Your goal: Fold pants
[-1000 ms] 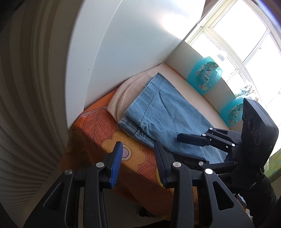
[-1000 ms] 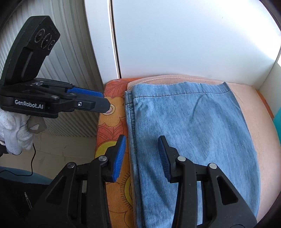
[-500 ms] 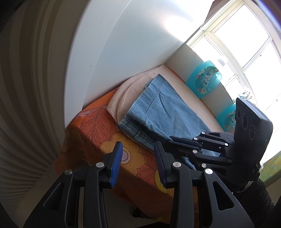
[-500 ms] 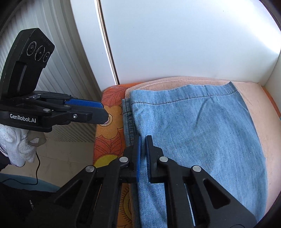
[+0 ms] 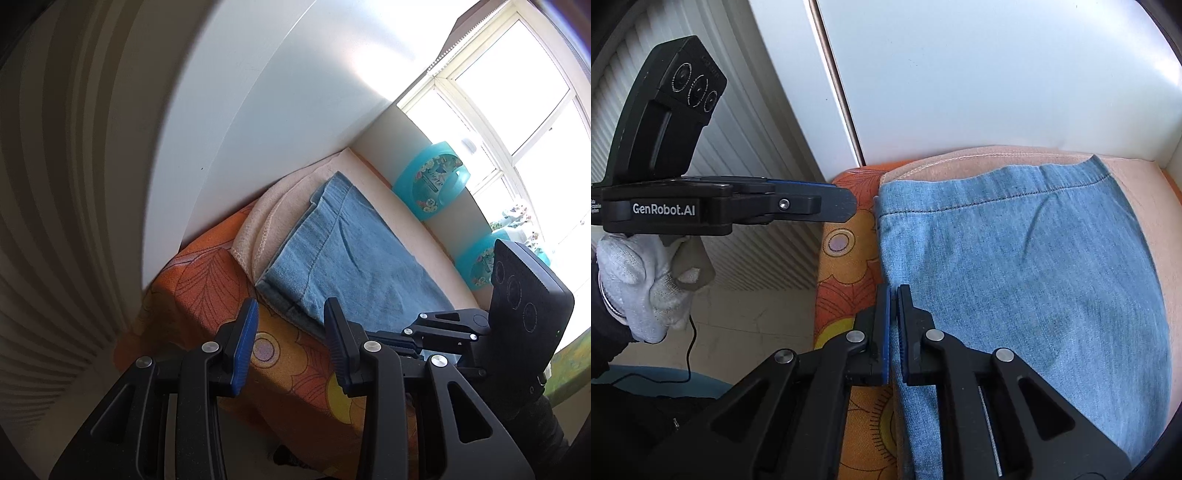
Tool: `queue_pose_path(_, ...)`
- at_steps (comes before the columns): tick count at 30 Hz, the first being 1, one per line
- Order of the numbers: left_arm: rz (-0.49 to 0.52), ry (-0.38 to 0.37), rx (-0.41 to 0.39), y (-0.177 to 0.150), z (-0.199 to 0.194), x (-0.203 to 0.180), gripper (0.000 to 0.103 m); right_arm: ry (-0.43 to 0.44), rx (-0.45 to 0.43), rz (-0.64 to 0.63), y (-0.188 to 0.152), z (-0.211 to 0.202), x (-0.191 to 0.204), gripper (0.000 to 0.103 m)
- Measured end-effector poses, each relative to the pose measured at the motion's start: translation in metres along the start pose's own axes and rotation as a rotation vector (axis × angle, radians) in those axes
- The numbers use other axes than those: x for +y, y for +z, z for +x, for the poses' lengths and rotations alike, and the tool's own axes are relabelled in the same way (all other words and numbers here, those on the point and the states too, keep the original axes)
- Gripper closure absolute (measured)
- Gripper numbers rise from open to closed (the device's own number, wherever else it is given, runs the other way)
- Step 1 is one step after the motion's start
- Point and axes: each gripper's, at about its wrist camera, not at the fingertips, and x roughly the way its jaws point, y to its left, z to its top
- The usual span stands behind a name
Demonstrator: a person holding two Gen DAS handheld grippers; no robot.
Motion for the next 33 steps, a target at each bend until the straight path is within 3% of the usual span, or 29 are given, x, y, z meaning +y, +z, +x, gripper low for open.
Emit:
queue_pose_path(2, -0.006, 0.001, -0.007, 0.002, -0.001, 0.002, 0.068, -0.021, -0.003, -0.03, -0.013, -0.005, 0.007, 0.087)
queue_pose_path(5, 0.0, 0.017, -0.009, 0.002, -0.004, 0.004, 0.068, -0.096, -0.002, -0.089, -0.011, 0.002, 0.019, 0.084)
queue_pose_path(10, -0.013, 0.025, -0.013, 0.001, -0.009, 0.009, 0.068, -0.156, 0.017, -0.133, -0.008, 0.011, 0.027, 0.084)
queue_pose_path(11, -0.018, 0.021, -0.011, 0.001, -0.009, 0.01, 0.068, -0.168, 0.019, -0.124, -0.01, 0.014, 0.026, 0.091)
queue_pose_path(15, -0.016, 0.006, -0.004, 0.002, -0.007, 0.007, 0.068, -0.113, 0.001, -0.034, -0.009, 0.008, 0.009, 0.098)
queue_pose_path(20, -0.014, -0.018, 0.014, 0.003, 0.002, 0.002, 0.068, -0.116, -0.008, -0.042, -0.014, 0.007, 0.011, 0.098)
queue_pose_path(28, -0.038, -0.066, 0.026, 0.005, 0.007, -0.007, 0.068, -0.02, -0.099, 0.159, -0.022, -0.029, -0.024, 0.098)
queue_pose_path(31, -0.061, -0.094, 0.041, 0.006, 0.012, -0.01, 0.068, -0.022, -0.108, 0.168, -0.026, -0.032, -0.029, 0.098)
queue_pose_path(32, -0.066, -0.096, 0.045, 0.007, 0.014, -0.011, 0.065, -0.021, -0.104, 0.164, -0.029, -0.034, -0.027, 0.098)
queue_pose_path(33, -0.071, -0.102, 0.047, 0.007, 0.016, -0.013, 0.056, -0.022, -0.099, 0.157, -0.031, -0.033, -0.025, 0.098)
